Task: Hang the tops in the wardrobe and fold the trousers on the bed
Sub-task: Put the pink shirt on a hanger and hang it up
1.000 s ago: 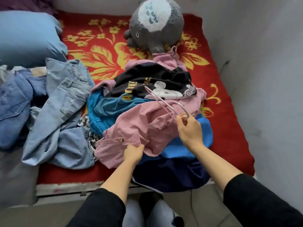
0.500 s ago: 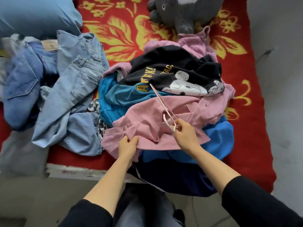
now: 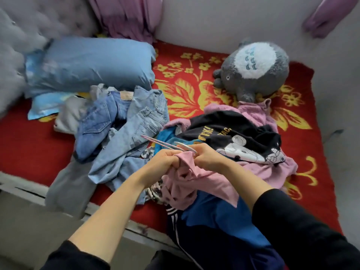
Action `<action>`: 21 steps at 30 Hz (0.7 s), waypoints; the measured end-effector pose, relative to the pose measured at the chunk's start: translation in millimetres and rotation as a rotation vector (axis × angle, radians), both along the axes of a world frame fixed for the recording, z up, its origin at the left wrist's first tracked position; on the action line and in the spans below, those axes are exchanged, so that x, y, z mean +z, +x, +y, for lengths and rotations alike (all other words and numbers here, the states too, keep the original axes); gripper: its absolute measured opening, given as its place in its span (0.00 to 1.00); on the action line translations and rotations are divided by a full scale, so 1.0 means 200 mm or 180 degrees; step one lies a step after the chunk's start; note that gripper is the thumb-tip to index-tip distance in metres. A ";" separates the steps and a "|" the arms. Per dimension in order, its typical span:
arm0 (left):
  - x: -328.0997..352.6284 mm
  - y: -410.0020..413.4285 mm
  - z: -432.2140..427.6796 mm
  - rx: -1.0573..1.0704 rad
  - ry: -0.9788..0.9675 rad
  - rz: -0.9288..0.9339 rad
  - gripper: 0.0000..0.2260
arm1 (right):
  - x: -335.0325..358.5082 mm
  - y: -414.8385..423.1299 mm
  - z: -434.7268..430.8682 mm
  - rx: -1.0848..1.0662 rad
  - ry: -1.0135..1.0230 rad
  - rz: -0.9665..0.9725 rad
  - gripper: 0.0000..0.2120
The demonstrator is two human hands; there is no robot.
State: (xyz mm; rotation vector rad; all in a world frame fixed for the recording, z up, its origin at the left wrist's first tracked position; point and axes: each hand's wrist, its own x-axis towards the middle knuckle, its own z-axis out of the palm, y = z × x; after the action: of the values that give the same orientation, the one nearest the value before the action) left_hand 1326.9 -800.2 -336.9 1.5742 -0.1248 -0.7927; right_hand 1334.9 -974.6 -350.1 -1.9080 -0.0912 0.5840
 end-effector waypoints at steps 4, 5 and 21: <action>0.23 0.08 0.08 0.0055 -0.0093 -0.0221 0.17 | 0.21 0.12 0.03 0.0197 -0.0242 -0.0250 0.08; 0.29 0.10 0.11 0.0070 -0.0116 -0.0317 0.13 | 0.28 0.16 0.02 0.0153 -0.0263 -0.0336 0.09; 0.44 0.23 -0.39 0.1548 0.1335 -0.1937 0.10 | 1.33 0.32 -0.05 -0.1638 -0.0178 -0.2132 0.13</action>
State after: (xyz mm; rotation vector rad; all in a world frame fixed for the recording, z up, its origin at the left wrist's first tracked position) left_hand 1372.0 -878.3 -248.4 2.0952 -0.0092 0.0669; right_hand 1399.5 -985.6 -83.4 -2.0048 -0.0089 -0.4098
